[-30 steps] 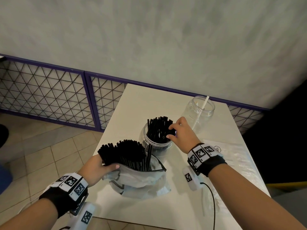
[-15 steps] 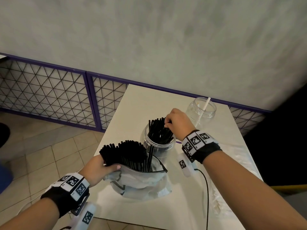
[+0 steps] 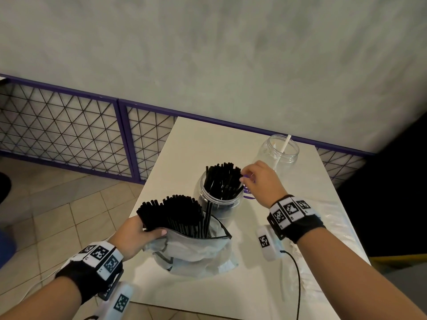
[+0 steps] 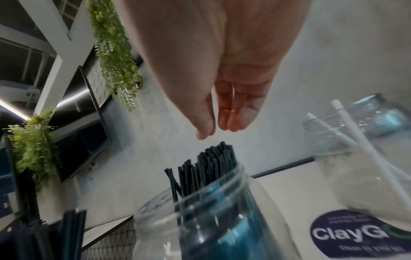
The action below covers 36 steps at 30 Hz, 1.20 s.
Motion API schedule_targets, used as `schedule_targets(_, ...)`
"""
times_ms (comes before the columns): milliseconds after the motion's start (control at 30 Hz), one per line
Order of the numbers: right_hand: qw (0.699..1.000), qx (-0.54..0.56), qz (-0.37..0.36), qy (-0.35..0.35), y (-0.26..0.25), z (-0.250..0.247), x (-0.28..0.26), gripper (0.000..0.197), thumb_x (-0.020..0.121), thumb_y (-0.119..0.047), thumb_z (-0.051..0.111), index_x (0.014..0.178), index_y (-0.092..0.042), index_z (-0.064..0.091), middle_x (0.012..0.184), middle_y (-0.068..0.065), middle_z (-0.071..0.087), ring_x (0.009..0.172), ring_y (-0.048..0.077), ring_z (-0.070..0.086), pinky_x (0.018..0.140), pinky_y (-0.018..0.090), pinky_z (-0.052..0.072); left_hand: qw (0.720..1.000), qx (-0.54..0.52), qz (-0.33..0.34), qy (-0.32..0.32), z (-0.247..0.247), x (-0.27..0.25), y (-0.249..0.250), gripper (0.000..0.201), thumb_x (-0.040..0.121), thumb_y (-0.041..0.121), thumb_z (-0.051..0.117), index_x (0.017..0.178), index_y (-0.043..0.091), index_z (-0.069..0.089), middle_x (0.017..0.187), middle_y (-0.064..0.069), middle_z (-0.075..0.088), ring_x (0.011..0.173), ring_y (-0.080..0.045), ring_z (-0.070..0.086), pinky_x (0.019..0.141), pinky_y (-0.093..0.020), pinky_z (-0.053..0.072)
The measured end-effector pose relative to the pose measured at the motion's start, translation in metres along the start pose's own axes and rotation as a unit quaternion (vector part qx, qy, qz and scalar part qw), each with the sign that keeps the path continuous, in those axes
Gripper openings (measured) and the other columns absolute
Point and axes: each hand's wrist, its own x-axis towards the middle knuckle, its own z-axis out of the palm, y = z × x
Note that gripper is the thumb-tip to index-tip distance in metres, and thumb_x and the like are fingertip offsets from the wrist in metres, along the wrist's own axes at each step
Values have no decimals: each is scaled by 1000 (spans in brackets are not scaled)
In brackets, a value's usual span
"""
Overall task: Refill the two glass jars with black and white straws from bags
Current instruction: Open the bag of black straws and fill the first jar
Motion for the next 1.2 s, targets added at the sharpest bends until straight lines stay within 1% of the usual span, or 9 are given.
schedule_targets(133,998,39,43,-26,7,14,-10,26,84,-18,69,109,-11,65,96,1,54,84,18,59,82,23,45,1000,-8,3,-4,-1,1,-3,57,59,59,69,107,29,62,101,10,71,99,-8,64,92,-38,50)
schedule_targets(233,996,69,60,-5,5,20,-10,27,81,-11,70,107,-11,65,92,1,57,79,18,59,84,30,50,1000,-4,2,-2,-1,2,-5,60,57,63,66,107,30,61,102,11,70,99,-9,64,93,-41,50)
schedule_targets(433,996,72,53,17,-7,25,1,16,82,-2,66,96,-10,64,85,0,60,75,14,56,80,31,52,1000,-9,-3,-5,0,-4,3,44,72,40,76,110,24,61,103,9,69,102,-11,63,95,-38,48)
schedule_targets(633,993,62,-35,91,-28,14,26,15,82,-4,66,96,-9,64,89,-1,59,78,13,56,77,24,49,1000,-3,-3,-6,0,-3,0,55,63,52,68,111,27,62,104,12,70,100,-6,63,95,-38,49)
schedule_targets(800,997,-2,-70,24,-28,28,32,13,80,-6,69,92,-7,63,90,6,60,82,20,56,79,39,50,1000,-3,-7,-5,1,-2,0,55,60,57,67,108,30,62,102,11,70,99,-7,64,94,-39,50)
schedule_targets(900,999,-22,-48,12,-24,28,28,13,86,-13,66,98,-11,67,93,5,66,91,21,55,84,38,47,1000,-2,-9,-4,0,-1,-5,62,57,63,65,109,29,62,102,11,70,99,-7,64,93,-40,50)
schedule_targets(1067,986,80,-81,119,-29,18,-7,11,90,-18,61,98,-13,67,92,0,63,85,16,55,80,25,44,1000,7,-7,5,3,-2,-6,52,67,50,75,112,27,61,105,11,69,101,-8,63,95,-38,49)
schedule_targets(1133,981,151,-71,98,-39,21,-32,11,91,-21,61,98,-15,66,90,-1,62,80,13,55,74,22,43,1000,17,-5,11,4,-1,-6,40,76,35,76,112,26,60,105,9,68,101,-10,62,95,-38,48)
schedule_targets(1200,967,252,-16,12,-52,27,-59,27,87,-24,67,113,-19,59,102,0,61,86,8,56,75,20,45,1000,19,-6,11,5,-1,-5,36,79,30,75,112,25,60,105,9,68,100,-10,62,94,-37,49)
